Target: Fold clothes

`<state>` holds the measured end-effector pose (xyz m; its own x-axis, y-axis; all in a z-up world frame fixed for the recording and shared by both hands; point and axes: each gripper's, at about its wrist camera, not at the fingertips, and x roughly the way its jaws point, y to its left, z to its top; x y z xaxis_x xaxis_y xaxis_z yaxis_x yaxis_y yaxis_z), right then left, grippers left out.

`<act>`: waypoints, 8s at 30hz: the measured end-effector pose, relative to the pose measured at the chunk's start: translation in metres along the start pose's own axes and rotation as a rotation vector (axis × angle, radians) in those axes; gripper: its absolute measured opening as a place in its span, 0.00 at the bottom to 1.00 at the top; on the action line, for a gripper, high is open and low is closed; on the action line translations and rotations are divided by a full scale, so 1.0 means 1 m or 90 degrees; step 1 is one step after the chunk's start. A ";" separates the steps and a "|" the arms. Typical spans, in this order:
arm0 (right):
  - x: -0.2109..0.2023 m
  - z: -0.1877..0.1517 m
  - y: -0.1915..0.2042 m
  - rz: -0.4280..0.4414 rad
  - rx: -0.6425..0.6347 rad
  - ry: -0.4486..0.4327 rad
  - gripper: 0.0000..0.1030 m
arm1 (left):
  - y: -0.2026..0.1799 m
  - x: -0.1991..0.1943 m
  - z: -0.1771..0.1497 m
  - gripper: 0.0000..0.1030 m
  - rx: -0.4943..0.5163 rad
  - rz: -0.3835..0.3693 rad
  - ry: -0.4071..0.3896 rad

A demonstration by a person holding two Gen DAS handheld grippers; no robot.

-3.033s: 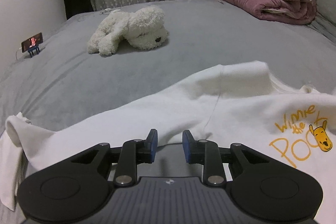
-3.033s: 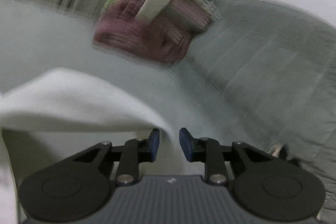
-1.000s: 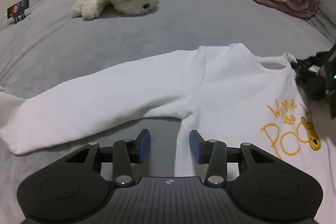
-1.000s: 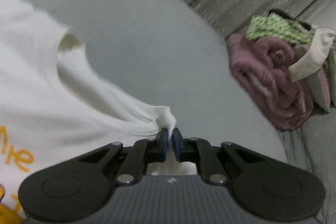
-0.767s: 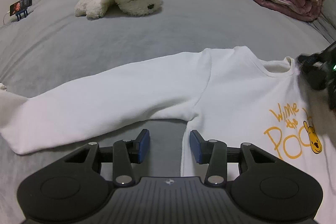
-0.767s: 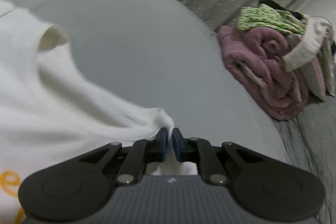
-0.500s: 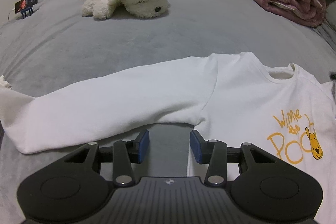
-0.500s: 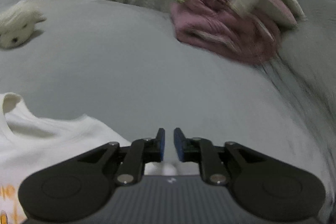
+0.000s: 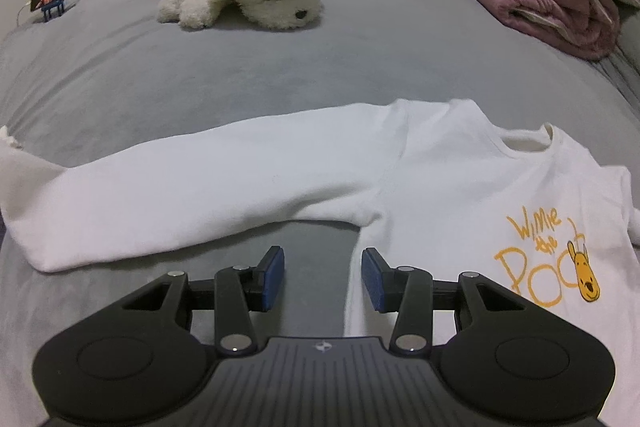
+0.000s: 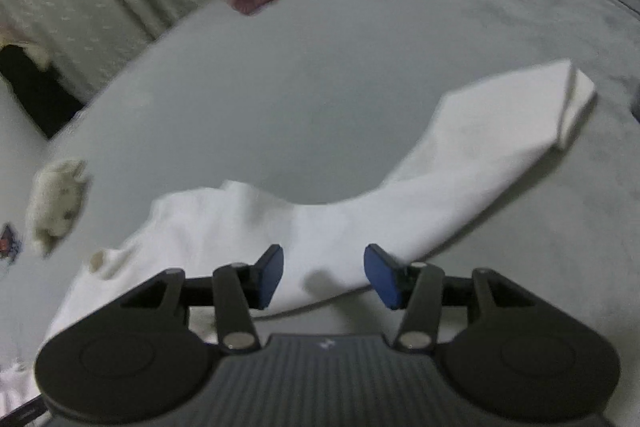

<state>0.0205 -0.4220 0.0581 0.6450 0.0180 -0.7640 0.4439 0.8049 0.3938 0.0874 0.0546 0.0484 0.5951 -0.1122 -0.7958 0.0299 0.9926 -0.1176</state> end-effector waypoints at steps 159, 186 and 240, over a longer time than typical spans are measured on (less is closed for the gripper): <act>-0.154 -0.209 -0.029 0.040 -0.095 0.034 0.38 | 0.059 -0.125 -0.158 0.49 -0.110 -0.172 -0.013; -0.161 -0.229 0.007 0.011 -0.205 -0.025 0.09 | 0.042 -0.119 -0.154 0.08 -0.022 -0.193 0.032; -0.015 -0.111 0.092 0.053 -0.313 0.089 0.57 | -0.046 0.003 -0.029 0.56 0.126 0.024 -0.045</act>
<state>-0.0170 -0.2827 0.0491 0.5612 0.1459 -0.8147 0.0277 0.9805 0.1946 0.0644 0.0072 0.0342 0.6531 -0.0781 -0.7533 0.1590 0.9866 0.0356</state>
